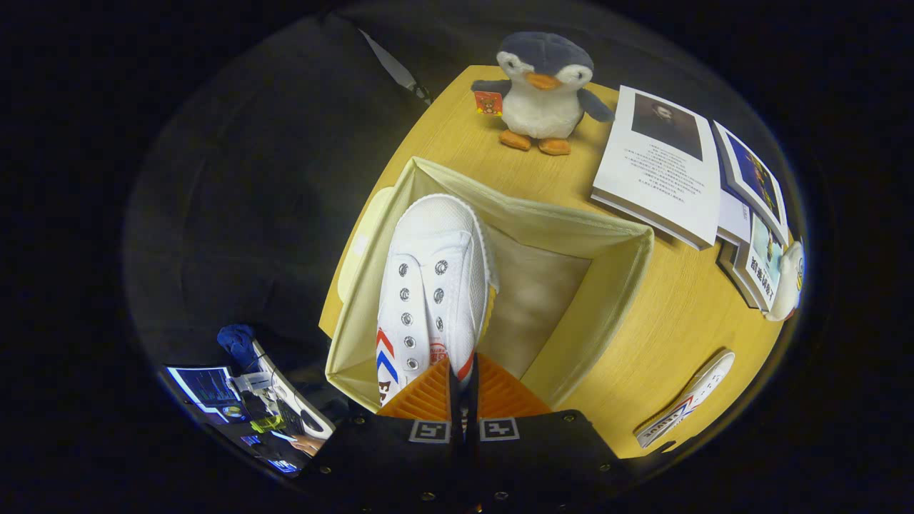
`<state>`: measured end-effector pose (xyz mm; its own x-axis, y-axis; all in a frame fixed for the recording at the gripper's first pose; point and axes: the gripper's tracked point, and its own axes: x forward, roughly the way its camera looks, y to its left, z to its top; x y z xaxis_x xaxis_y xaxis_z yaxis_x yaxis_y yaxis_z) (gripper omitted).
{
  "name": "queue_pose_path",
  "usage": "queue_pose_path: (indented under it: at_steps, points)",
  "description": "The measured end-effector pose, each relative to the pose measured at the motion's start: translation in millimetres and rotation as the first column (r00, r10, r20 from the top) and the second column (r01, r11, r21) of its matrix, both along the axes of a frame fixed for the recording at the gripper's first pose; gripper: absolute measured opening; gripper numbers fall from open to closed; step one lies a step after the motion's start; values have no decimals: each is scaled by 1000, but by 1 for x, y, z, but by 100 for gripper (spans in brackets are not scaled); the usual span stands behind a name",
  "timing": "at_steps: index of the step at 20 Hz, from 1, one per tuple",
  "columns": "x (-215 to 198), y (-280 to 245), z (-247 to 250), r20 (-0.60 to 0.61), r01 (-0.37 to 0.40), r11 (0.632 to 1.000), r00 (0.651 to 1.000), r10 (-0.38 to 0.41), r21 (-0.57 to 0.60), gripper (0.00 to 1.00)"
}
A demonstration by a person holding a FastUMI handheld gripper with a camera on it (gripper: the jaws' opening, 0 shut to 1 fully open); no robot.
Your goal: Open the storage box then place both shoes into the box .Put the left shoe in first, then the right shoe, with the right side of both shoes facing outward in a uniform manner.
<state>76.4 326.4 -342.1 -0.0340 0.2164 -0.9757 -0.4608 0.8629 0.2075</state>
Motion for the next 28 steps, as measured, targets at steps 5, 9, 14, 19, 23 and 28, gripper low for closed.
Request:
queue_pose_path:
  at_steps: [5,9,14,19,23,28]
  points:
    - [19,2,10,64,-22,1000,998,21,19,86]
    - [23,-9,38,100,-11,998,995,6,55,90]
    - [23,-54,70,141,24,995,989,-38,96,90]
    - [18,-120,96,166,110,986,977,-130,127,90]
    - [16,-176,100,184,189,973,960,-212,133,90]
    - [10,-241,101,203,279,951,932,-302,132,90]
